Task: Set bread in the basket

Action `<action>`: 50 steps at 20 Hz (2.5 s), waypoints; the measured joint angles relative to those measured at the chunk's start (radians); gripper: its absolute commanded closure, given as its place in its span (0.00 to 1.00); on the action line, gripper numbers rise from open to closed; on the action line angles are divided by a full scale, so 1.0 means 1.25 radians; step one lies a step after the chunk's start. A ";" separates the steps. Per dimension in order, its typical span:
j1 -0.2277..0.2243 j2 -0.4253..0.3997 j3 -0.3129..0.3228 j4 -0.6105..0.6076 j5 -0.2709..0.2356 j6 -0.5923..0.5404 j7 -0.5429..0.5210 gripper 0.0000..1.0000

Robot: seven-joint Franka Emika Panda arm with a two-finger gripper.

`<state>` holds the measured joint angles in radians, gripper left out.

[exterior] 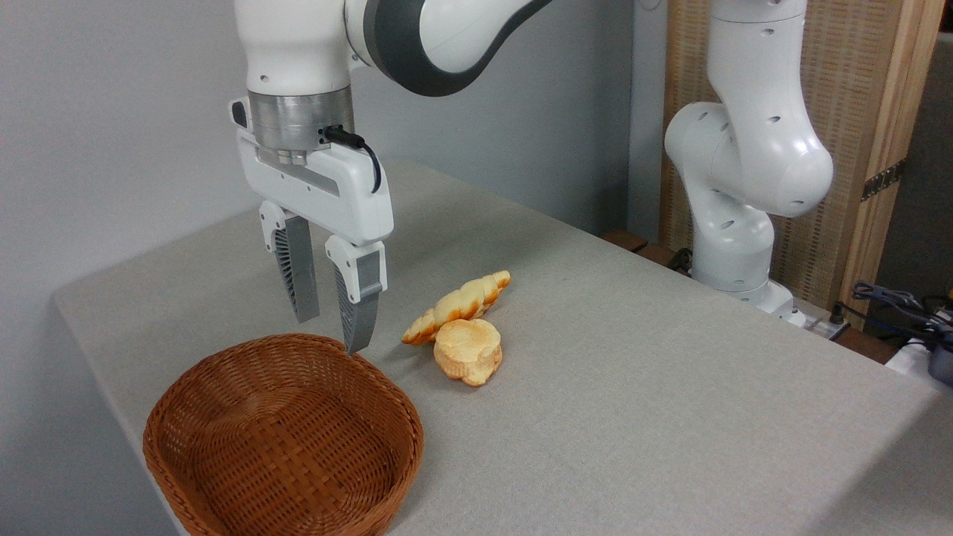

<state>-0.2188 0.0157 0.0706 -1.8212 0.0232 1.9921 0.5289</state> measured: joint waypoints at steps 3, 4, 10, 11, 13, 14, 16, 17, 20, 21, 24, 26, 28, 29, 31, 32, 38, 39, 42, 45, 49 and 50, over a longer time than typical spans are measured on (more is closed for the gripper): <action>0.000 0.000 0.000 -0.001 0.000 -0.004 0.000 0.00; 0.000 0.000 0.000 -0.002 0.000 -0.009 0.000 0.00; -0.004 -0.013 -0.001 -0.036 0.000 -0.036 0.000 0.00; -0.006 -0.021 -0.001 -0.050 0.000 -0.037 0.000 0.00; -0.008 -0.037 -0.005 -0.081 0.000 -0.038 0.000 0.00; -0.009 -0.046 -0.007 -0.097 0.000 -0.038 0.001 0.00; -0.010 -0.061 -0.009 -0.123 0.000 -0.038 0.005 0.00; -0.011 -0.068 -0.009 -0.135 0.000 -0.039 0.014 0.00; -0.022 -0.082 -0.009 -0.161 0.000 -0.056 0.048 0.00; -0.028 -0.085 -0.009 -0.167 0.000 -0.074 0.067 0.00; -0.049 -0.088 -0.010 -0.171 0.000 -0.133 0.119 0.00; -0.068 -0.088 -0.010 -0.171 0.000 -0.167 0.132 0.00; -0.084 -0.088 -0.011 -0.174 0.000 -0.195 0.133 0.00; -0.090 -0.088 -0.011 -0.176 0.000 -0.209 0.133 0.00; -0.102 -0.089 -0.011 -0.182 0.000 -0.227 0.133 0.00; -0.110 -0.090 -0.011 -0.187 0.000 -0.234 0.133 0.00; -0.149 -0.090 -0.011 -0.220 -0.001 -0.241 0.133 0.00; -0.153 -0.089 -0.011 -0.222 -0.001 -0.241 0.133 0.00; -0.168 -0.081 -0.011 -0.226 -0.001 -0.241 0.133 0.00; -0.174 -0.070 -0.011 -0.228 -0.001 -0.241 0.133 0.00; -0.174 -0.052 -0.011 -0.229 -0.001 -0.241 0.133 0.01; -0.174 -0.048 -0.011 -0.229 -0.001 -0.241 0.133 0.07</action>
<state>-0.4363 -0.0445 0.0567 -2.1077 0.0225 1.6911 0.6957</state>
